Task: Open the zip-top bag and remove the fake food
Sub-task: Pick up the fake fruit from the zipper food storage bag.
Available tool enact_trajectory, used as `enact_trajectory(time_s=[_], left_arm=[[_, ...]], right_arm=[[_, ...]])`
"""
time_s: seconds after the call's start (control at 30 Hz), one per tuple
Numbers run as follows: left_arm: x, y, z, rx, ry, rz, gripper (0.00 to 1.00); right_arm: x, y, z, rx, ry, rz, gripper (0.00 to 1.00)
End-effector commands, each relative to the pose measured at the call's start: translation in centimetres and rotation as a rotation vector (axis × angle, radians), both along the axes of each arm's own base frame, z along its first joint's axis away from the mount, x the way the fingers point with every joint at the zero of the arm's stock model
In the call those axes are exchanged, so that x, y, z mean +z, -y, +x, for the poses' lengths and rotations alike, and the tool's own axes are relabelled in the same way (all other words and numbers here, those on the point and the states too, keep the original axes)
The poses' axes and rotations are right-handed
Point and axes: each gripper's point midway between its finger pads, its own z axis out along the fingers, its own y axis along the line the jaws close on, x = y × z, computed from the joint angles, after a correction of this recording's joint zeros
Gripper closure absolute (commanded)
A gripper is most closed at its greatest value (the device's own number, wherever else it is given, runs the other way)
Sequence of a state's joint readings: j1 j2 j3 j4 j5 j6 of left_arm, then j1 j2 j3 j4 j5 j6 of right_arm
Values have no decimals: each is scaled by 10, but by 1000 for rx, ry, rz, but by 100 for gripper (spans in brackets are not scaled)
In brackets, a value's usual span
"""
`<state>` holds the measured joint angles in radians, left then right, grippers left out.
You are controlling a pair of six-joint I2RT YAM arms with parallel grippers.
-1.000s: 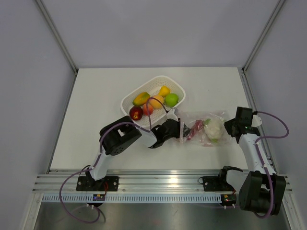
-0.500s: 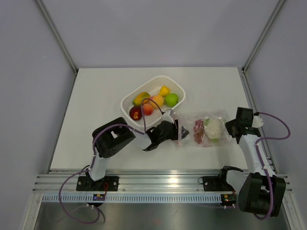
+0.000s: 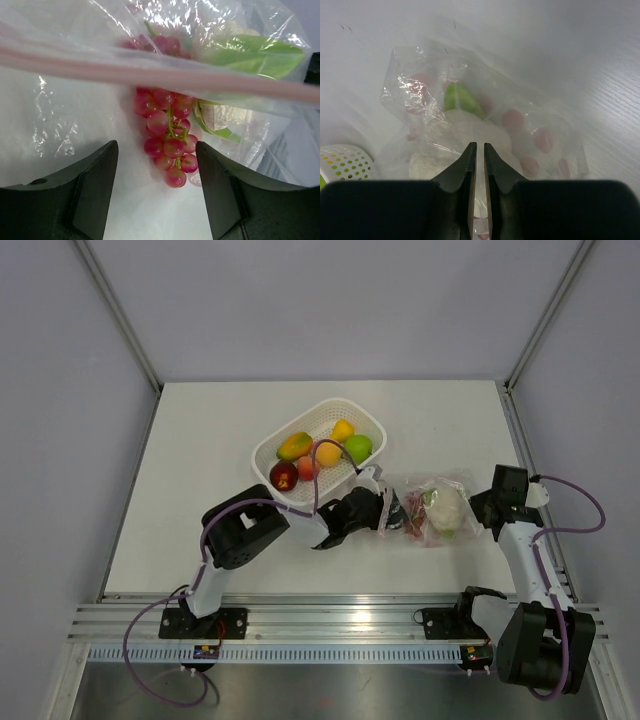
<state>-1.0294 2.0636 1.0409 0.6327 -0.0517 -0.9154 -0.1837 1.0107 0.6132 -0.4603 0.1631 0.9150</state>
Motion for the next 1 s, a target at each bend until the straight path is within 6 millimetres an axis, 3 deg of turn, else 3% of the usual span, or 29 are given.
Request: enact_trajectory(time_s=[0.0,0.27,0.53,0.7,0.8,0.97], left_arm=[[6,14,5,-23,14,-20,34],[0,29,12,-27,1,-11,34],[-15,41,18,-30,-23,12,42],[-19,48,20,-39,-29,25,53],[-21,48,19,-44,-19,37,69],[-15,47,19,-40,-7,17,77]], right_arm=[[7,-1,3,13,37,-3,83],[6,-3,5,29,44,4,84],[5,-6,7,45,48,12,85],[6,-6,7,51,51,13,85],[5,-6,7,52,49,12,85],[6,-6,7,50,52,12,85]])
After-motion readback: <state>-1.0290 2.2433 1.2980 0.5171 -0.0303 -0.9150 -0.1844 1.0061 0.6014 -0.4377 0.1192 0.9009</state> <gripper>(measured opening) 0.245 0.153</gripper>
